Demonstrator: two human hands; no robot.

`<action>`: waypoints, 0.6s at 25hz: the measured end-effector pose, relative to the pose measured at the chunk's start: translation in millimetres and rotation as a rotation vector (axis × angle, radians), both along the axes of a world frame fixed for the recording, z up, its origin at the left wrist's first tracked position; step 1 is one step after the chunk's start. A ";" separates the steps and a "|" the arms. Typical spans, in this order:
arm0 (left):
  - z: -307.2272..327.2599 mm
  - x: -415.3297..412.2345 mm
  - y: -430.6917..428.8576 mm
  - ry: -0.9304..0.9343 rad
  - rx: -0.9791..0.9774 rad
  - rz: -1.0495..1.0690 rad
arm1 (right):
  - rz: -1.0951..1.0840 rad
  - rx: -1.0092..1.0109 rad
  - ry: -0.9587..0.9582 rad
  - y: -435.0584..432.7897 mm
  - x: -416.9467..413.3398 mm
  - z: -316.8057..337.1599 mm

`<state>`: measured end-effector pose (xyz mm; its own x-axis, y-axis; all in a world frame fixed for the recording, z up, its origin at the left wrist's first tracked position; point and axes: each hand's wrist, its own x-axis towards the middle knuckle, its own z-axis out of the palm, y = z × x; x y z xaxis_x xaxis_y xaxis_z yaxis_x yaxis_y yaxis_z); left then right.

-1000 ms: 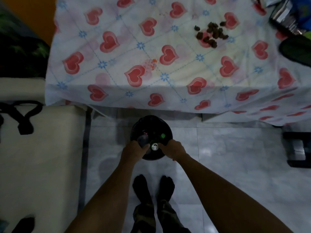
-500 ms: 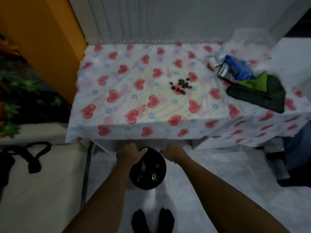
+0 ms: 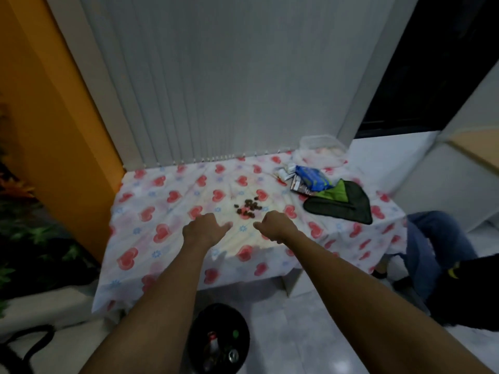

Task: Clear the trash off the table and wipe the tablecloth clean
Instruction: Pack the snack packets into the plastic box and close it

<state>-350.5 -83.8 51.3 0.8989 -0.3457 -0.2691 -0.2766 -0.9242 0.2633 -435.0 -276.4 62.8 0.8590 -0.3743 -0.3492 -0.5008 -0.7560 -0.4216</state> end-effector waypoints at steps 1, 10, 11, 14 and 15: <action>7.8 2.5 -12.1 -0.020 0.005 -0.021 | -0.014 -0.021 -0.007 -11.5 -3.6 11.7; 46.8 -13.5 -157.3 -0.041 -0.011 -0.210 | -0.179 -0.081 -0.039 -143.7 -63.2 58.0; 50.1 -16.0 -174.9 -0.042 -0.010 -0.219 | -0.197 -0.066 -0.039 -160.6 -68.4 58.7; 56.0 -15.6 -226.4 -0.046 -0.016 -0.218 | -0.207 -0.055 -0.028 -214.3 -71.5 55.1; 56.6 -12.6 -240.4 -0.051 -0.008 -0.217 | -0.200 -0.068 -0.035 -230.0 -69.7 53.4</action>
<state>-363.1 -324.2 108.0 0.8156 -0.5344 -0.2216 -0.4818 -0.8395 0.2514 -504.7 -506.4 116.1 0.7763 -0.5602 -0.2889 -0.6298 -0.6702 -0.3927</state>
